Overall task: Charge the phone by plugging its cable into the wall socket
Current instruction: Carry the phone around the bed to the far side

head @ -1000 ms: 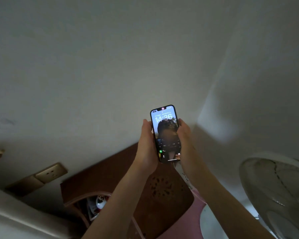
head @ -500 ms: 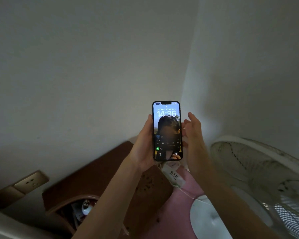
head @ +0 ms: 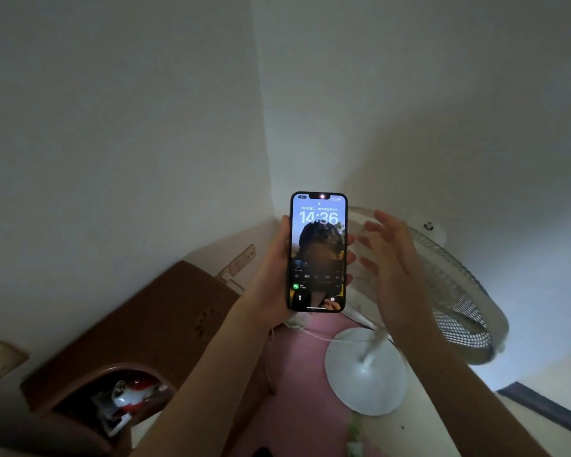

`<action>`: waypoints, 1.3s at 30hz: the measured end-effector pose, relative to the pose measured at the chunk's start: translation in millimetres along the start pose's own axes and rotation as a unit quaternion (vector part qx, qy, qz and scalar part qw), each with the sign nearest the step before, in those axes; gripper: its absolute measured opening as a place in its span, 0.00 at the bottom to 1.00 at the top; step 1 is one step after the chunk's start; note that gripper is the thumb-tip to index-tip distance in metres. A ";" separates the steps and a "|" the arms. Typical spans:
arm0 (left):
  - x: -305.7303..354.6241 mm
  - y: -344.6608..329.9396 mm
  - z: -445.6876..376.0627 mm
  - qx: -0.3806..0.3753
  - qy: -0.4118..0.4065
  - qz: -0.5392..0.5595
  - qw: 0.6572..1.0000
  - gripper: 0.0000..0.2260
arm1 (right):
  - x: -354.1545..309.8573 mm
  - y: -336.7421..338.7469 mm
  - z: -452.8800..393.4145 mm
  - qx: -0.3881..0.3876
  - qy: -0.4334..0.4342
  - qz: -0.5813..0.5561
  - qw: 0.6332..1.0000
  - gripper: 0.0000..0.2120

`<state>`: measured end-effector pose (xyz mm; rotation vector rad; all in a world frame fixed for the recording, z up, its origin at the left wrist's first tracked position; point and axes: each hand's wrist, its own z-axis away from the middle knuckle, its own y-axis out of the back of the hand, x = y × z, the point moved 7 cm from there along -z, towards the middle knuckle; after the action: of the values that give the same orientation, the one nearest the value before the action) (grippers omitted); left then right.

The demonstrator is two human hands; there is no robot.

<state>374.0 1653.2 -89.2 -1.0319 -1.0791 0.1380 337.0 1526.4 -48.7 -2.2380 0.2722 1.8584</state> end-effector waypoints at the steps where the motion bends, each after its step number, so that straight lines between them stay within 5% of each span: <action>1: -11.3 -11.7 -3.7 -0.010 0.010 -0.001 1.000 0.32 | -2.1 16.8 4.9 0.008 0.006 -0.004 1.000 0.15; 10: -107.9 -115.2 -53.8 -0.122 0.156 -0.011 0.980 0.32 | -34.4 158.0 48.4 0.158 0.021 0.060 0.985 0.14; 20: -156.7 -164.3 -76.9 -0.271 0.336 -0.018 0.902 0.38 | -42.4 211.7 75.0 0.309 0.012 0.128 0.942 0.12; 39: -281.6 -255.4 -53.6 -0.383 0.417 -0.088 0.819 0.29 | -55.8 301.2 224.8 0.551 0.023 0.125 0.825 0.13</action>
<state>177.7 1323.4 -88.0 -1.4830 -0.3704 -0.9083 30.7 1301.6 -48.5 -1.4234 1.3035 1.1651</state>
